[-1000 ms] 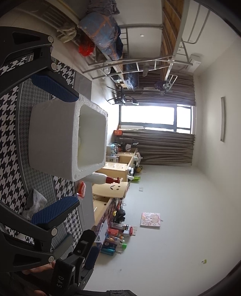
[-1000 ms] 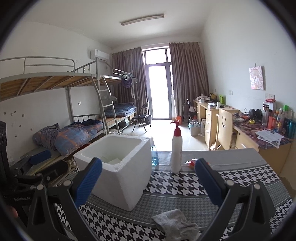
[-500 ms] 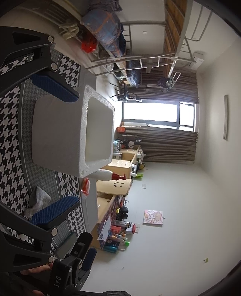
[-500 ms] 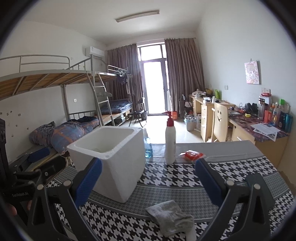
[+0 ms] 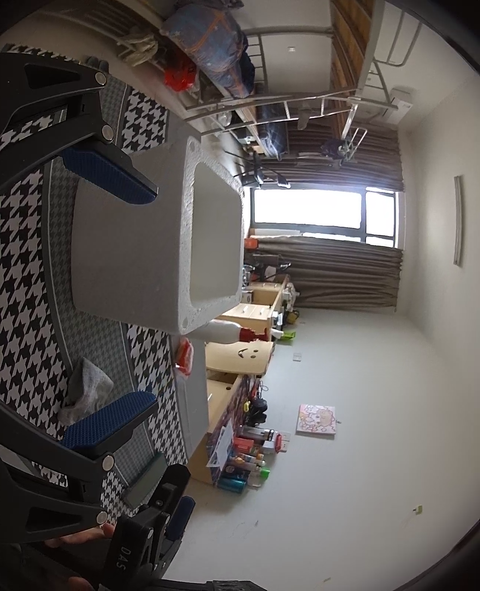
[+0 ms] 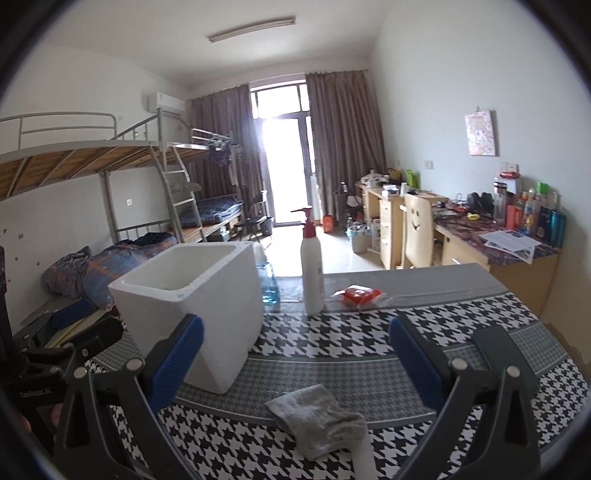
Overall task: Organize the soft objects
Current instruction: 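Move both tools toward the grey sock and white foam bar on the table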
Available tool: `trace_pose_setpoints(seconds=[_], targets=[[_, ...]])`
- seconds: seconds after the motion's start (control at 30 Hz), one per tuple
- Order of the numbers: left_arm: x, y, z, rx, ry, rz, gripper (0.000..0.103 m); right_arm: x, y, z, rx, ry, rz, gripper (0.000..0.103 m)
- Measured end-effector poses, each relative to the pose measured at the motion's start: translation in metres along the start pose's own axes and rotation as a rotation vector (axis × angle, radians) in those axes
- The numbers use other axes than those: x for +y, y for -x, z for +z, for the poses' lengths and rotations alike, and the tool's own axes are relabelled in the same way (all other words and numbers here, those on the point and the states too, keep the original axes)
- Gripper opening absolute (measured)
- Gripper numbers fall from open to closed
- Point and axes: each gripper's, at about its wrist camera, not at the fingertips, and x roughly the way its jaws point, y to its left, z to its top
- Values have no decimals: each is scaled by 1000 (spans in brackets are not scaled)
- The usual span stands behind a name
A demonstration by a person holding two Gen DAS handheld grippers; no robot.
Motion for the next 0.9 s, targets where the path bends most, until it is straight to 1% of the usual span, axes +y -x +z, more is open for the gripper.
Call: trace_pose_setpoints(seconds=[0.07,0.23,0.67,0.9], targets=[[-2,-3,-2,9,-3,-6,102,-5,1,-4,-3,-12,-22,102],[-6,-10,-7,23,-10,-32,102,-13,2,-11,16,-32,-47,102],[-21,-25,-15,80,-21,-68,102,-27,7,-22,21,-35,-77,102],[-36,-40,-19,120,-39,-101,102,-41,6,-29,53,-54,-101,102]])
